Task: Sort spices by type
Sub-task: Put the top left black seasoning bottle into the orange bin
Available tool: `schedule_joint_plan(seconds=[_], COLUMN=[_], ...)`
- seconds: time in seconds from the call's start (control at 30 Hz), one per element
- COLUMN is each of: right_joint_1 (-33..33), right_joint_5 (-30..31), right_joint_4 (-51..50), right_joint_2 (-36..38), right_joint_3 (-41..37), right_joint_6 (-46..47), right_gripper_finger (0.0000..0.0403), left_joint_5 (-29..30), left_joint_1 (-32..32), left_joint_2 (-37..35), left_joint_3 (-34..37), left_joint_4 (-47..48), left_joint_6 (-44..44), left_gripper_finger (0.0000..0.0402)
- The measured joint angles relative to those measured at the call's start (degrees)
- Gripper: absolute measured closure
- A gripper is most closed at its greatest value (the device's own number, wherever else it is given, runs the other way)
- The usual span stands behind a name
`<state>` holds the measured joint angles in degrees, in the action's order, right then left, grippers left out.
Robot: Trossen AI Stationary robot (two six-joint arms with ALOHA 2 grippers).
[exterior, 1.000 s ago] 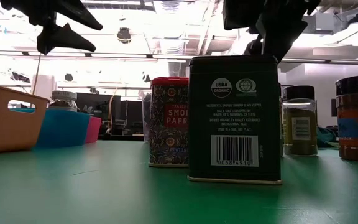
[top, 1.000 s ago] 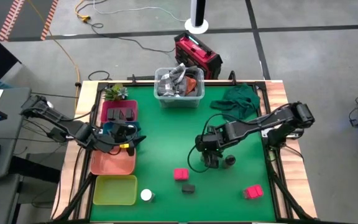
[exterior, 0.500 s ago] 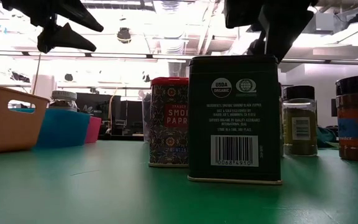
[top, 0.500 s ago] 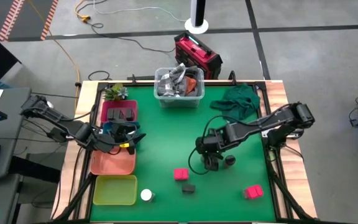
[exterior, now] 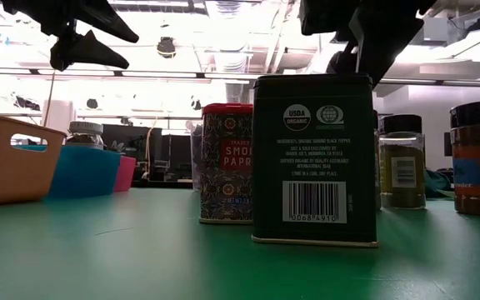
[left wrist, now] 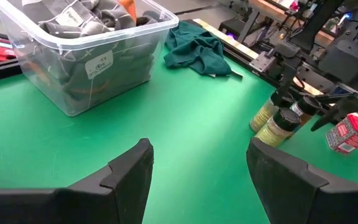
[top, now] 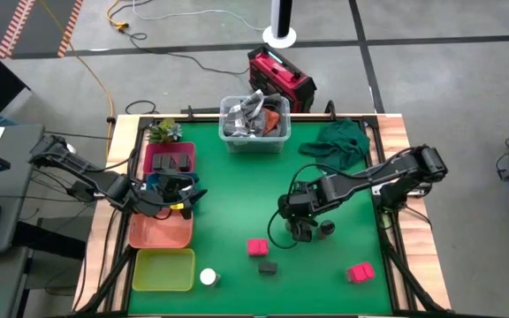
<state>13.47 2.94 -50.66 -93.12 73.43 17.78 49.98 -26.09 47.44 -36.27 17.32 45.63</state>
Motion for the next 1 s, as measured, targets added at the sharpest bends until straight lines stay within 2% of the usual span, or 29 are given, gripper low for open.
schedule_joint_plan(seconds=[0.53, 1.0], right_joint_1=[0.44, 0.79], right_joint_5=[-0.15, -0.02], right_joint_4=[5.79, 8.61], right_joint_2=[-0.04, -0.04], right_joint_3=[-6.56, -7.29], right_joint_6=[1.4, 1.45], right_gripper_finger=[0.0044, 0.0148], left_joint_5=[-0.02, -0.39], left_joint_1=[0.0, 0.0], left_joint_2=[0.0, 0.0], left_joint_3=[0.0, 0.0], left_joint_4=[-0.02, -0.07], left_joint_6=[-0.42, -0.42], left_gripper_finger=[0.0154, 0.0154])
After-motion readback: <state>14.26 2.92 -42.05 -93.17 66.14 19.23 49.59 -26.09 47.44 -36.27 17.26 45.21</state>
